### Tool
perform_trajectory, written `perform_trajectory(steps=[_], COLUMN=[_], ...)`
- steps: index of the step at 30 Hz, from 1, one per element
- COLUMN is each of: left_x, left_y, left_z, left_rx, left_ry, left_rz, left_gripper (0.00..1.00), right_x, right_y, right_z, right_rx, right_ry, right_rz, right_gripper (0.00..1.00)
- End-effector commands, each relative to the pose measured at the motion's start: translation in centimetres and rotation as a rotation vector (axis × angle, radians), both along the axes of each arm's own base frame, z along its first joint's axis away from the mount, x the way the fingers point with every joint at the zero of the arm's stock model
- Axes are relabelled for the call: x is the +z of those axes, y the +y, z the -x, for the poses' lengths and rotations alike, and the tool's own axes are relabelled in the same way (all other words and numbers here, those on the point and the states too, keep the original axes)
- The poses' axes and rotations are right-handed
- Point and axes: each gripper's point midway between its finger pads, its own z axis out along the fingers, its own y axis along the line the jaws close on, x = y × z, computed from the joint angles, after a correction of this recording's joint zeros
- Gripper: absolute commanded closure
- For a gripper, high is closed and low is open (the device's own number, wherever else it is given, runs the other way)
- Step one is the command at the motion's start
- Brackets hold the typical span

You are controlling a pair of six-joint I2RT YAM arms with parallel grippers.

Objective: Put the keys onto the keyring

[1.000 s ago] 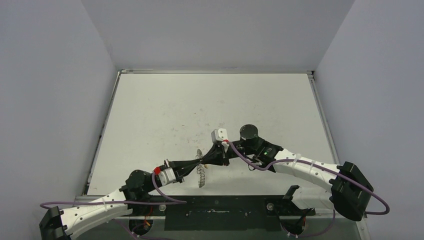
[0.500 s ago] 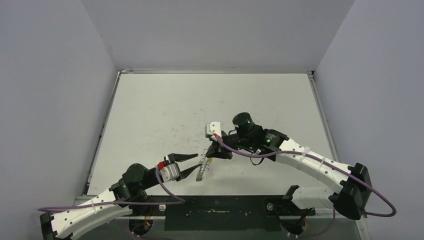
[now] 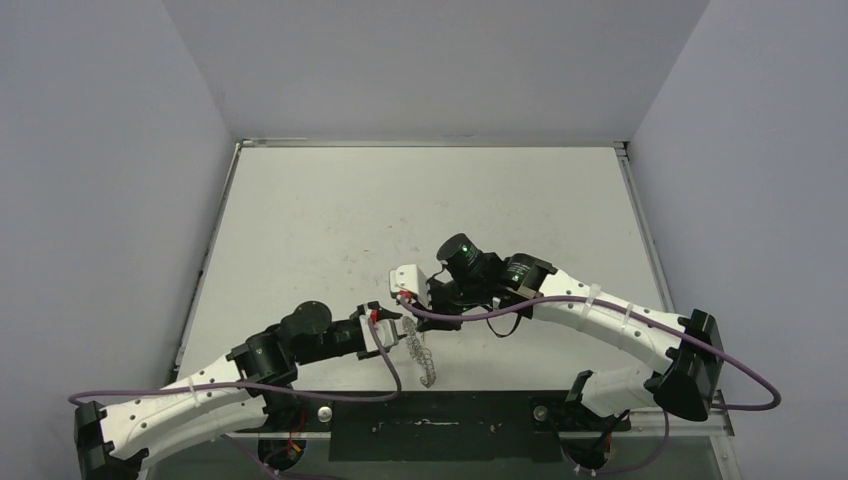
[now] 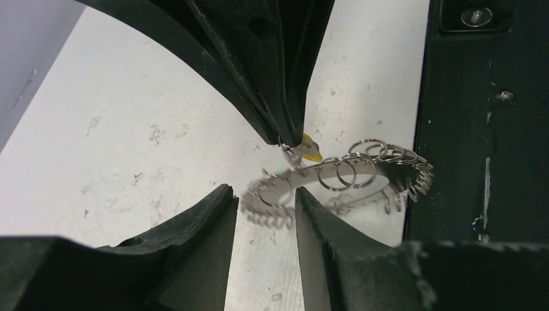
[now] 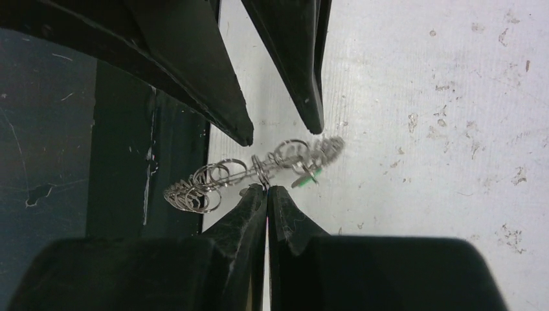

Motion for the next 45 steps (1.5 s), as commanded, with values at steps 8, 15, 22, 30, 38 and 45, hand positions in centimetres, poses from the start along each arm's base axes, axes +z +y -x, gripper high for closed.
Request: perform_trajectory(steps=[8, 15, 22, 30, 38, 45], left_x=[1.5, 1.1, 0.8, -0.7, -1.5, -1.6], left_y=[-2.4, -2.6, -3.3, -3.7, -3.9, -3.1], left_z=[0.1, 0.3, 0.6, 0.2, -0.6, -1.1], left_rx=[-0.07, -0.075, -0.086, -0.067, -0.039, 0.013], left_ry=[-0.03, -0.009, 0.036, 0.064, 0.054, 0.051], left_rz=[0.08, 0.082, 0.143, 0.112, 0.104, 0.117], left_gripper=[0.68, 0.72, 0.74, 0.72, 0.76, 0.96], right_x=[2.3, 2.4, 2.7, 3.0, 2.9, 2.5], right_y=[1.8, 2.0, 2.3, 2.4, 2.4, 2.2], right_z=[-0.5, -0.9, -1.1, -1.3, -1.3, -1.3], right_rx=[0.01, -0.014, -0.041, -0.066, -0.067, -0.065], right_ry=[-0.049, -0.051, -0.045, -0.04, -0.035, -0.034], right_rz=[-0.067, -0.074, -0.084, -0.09, -0.087, -0.072], right_gripper=[1.0, 1.0, 1.0, 1.0, 1.0, 1.0])
